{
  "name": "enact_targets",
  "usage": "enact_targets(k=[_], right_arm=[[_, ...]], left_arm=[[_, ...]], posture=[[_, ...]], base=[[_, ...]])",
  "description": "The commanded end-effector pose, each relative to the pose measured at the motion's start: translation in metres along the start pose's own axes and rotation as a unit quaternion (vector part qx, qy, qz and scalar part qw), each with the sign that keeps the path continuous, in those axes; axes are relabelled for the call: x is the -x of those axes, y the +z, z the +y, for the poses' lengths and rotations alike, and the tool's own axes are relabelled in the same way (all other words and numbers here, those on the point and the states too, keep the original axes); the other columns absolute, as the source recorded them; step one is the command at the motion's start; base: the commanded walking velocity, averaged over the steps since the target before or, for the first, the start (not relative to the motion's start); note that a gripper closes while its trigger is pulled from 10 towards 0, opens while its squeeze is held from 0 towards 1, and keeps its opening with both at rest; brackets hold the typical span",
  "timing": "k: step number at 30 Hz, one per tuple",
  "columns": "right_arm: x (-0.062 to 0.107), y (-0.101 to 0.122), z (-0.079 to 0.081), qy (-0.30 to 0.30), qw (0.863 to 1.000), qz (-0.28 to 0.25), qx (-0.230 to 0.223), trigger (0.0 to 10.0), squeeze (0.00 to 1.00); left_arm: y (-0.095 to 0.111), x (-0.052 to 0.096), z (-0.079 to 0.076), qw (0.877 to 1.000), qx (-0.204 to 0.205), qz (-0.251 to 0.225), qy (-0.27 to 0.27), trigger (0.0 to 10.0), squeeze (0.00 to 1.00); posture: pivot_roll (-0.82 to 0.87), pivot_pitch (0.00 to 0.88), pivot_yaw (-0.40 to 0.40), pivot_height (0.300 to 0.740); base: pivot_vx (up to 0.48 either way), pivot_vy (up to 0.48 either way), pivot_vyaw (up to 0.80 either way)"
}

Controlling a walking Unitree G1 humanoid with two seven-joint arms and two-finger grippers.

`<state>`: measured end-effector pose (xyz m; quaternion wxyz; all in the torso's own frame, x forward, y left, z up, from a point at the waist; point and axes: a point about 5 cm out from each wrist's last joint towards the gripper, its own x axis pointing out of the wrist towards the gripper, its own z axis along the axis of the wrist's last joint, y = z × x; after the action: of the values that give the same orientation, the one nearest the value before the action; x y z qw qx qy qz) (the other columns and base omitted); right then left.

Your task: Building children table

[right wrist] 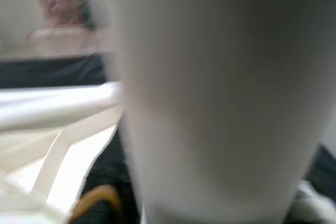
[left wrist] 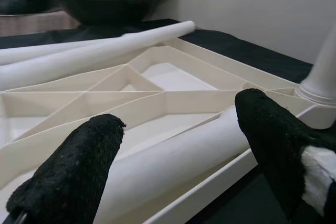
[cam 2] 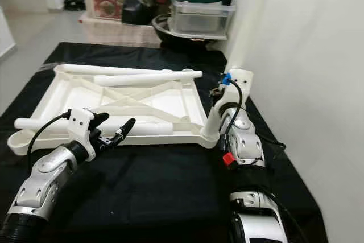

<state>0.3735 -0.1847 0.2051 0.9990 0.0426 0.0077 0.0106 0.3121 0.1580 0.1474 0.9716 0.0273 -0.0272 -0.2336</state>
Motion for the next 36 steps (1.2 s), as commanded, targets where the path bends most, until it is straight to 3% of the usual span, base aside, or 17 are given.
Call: enact_targets(k=[1, 2, 4, 5, 6, 9, 13, 14, 15, 16, 19, 22, 25, 27, 30, 35, 36], right_arm=[[-0.002, 0.002, -0.001, 0.01, 1.0, 0.001, -0.002, 10.0, 1.0], [-0.003, 0.011, 0.0, 0.035, 0.999, -0.007, 0.004, 10.0, 0.0], [-0.004, 0.017, 0.001, 0.053, 0.998, -0.013, 0.008, 10.0, 0.0], [0.004, 0.03, 0.012, 0.192, 0.981, -0.028, 0.027, 10.0, 0.0], [0.004, 0.03, 0.012, 0.192, 0.981, -0.028, 0.027, 10.0, 0.0], [0.032, 0.031, 0.018, 0.384, 0.919, -0.018, 0.09, 10.0, 0.0], [0.041, 0.022, 0.01, 0.43, 0.895, 0.015, 0.117, 10.0, 0.0], [0.04, 0.021, 0.008, 0.43, 0.896, 0.015, 0.114, 7.4, 0.0], [0.037, 0.022, 0.007, 0.417, 0.903, 0.014, 0.102, 2.9, 0.0], [0.032, 0.023, 0.007, 0.398, 0.914, 0.01, 0.083, 0.0, 0.0], [0.024, 0.021, 0.006, 0.355, 0.932, 0.006, 0.07, 0.0, 0.0], [0.009, 0.014, 0.001, 0.241, 0.969, 0.008, 0.05, 0.0, 0.0], [0.005, 0.009, -0.003, 0.198, 0.98, 0.012, 0.034, 0.0, 0.0], [-0.004, -0.004, -0.026, 0.002, 1.0, 0.014, 0.003, 0.0, 0.0], [0.003, -0.024, -0.042, -0.134, 0.99, 0.034, -0.013, 0.0, 0.0], [0.007, -0.023, -0.017, -0.11, 0.994, 0.018, -0.009, 0.0, 0.0], [0.006, -0.022, -0.008, -0.087, 0.996, 0.009, 0.0, 10.0, 0.0]], left_arm=[[-0.001, 0.0, 0.001, 1.0, -0.005, 0.003, 0.0, 10.0, 0.0], [-0.001, 0.0, 0.0, 1.0, -0.004, 0.003, -0.001, 10.0, 0.0], [-0.001, 0.0, -0.001, 1.0, -0.004, 0.002, -0.002, 10.0, 0.0], [-0.002, 0.0, -0.003, 1.0, -0.002, 0.002, -0.004, 10.0, 0.0], [-0.002, 0.0, -0.003, 1.0, -0.002, 0.002, -0.004, 10.0, 0.0], [-0.002, 0.0, -0.002, 1.0, -0.002, 0.003, -0.005, 10.0, 0.0], [0.0, 0.0, 0.0, 1.0, -0.004, 0.002, -0.003, 10.0, 0.0], [0.0, 0.0, 0.0, 1.0, -0.004, 0.002, -0.003, 10.0, 0.0], [0.0, 0.0, 0.0, 1.0, -0.005, 0.002, -0.003, 10.0, 0.0], [0.0, 0.0, 0.0, 1.0, -0.005, 0.002, -0.003, 10.0, 0.0], [-0.001, 0.001, 0.0, 1.0, -0.005, 0.003, -0.002, 10.0, 0.0], [-0.002, 0.002, 0.001, 1.0, -0.007, 0.005, -0.002, 10.0, 0.0], [-0.001, 0.002, 0.002, 1.0, -0.008, 0.005, -0.002, 10.0, 0.0], [0.001, 0.0, 0.002, 1.0, -0.008, 0.003, -0.002, 10.0, 0.0], [0.001, -0.001, 0.0, 1.0, -0.008, 0.001, -0.004, 10.0, 0.0], [0.0, 0.001, 0.001, 1.0, -0.007, 0.002, -0.003, 10.0, 0.0], [-0.001, 0.001, 0.001, 1.0, -0.007, 0.003, -0.003, 10.0, 0.0]], posture=[[0.01, 0.0, -0.104, 0.74], [0.01, 0.0, -0.103, 0.74], [0.01, 0.0, -0.103, 0.74], [0.01, 0.0, -0.099, 0.74], [0.01, 0.0, -0.099, 0.74], [0.01, 0.0, -0.099, 0.74], [0.02, 0.0, -0.103, 0.74], [0.02, 0.0, -0.103, 0.74], [0.02, 0.0, -0.102, 0.74], [0.02, 0.0, -0.1, 0.74], [0.02, 0.0, -0.099, 0.74], [0.03, 0.0, -0.096, 0.74], [0.03, 0.0, -0.096, 0.74], [0.02, 0.0, -0.094, 0.74], [0.03, 0.0, -0.097, 0.74], [0.02, 0.0, -0.096, 0.74], [0.02, 0.0, -0.098, 0.74]], base=[[0.0, 0.0, 0.0], [0.0, 0.0, 0.0], [0.0, 0.0, 0.0], [0.0, 0.0, 0.0], [0.0, 0.0, 0.0], [0.0, 0.0, 0.0], [0.0, 0.0, 0.0], [0.0, 0.0, 0.0], [0.0, 0.0, 0.0], [0.0, 0.0, 0.0], [0.0, 0.0, 0.0], [0.0, 0.0, 0.0], [0.0, 0.0, 0.0], [0.0, 0.0, 0.0], [0.0, 0.0, 0.0], [0.0, 0.0, 0.0], [0.0, 0.0, 0.0]])
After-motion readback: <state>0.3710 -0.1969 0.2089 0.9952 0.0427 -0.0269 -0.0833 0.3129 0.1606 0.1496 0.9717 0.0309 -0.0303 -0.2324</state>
